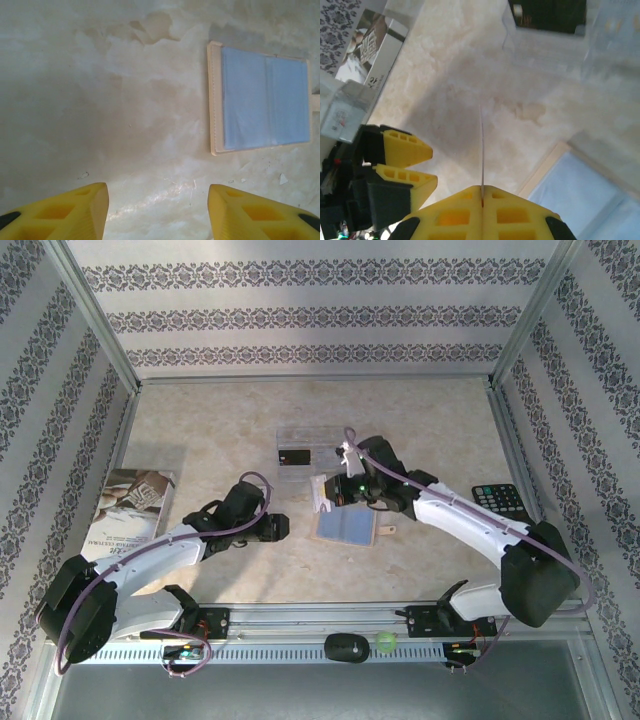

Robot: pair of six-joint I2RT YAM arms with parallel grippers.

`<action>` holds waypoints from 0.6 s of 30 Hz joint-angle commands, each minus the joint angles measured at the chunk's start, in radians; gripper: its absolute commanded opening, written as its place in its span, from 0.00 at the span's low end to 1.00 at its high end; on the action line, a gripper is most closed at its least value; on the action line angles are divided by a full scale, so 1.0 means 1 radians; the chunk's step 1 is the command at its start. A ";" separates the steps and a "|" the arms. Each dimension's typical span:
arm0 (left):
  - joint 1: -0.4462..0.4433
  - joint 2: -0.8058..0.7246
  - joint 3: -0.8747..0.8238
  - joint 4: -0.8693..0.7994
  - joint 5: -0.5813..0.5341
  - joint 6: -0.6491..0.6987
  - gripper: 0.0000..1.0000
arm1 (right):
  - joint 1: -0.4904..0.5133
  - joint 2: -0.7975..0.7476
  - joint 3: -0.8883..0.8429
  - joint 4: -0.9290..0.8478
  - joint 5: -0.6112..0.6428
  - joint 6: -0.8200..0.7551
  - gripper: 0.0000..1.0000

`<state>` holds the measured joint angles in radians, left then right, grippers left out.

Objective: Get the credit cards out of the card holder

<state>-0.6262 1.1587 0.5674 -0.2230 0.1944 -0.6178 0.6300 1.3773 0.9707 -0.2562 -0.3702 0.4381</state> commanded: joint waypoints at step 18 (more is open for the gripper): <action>0.112 -0.079 0.109 -0.229 -0.007 0.028 0.61 | -0.061 0.585 0.968 -0.777 0.280 -1.136 0.00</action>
<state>-0.5362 1.0946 0.6323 -0.3695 0.1829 -0.6125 0.5777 1.9038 1.8236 -0.8677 -0.1383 -0.5320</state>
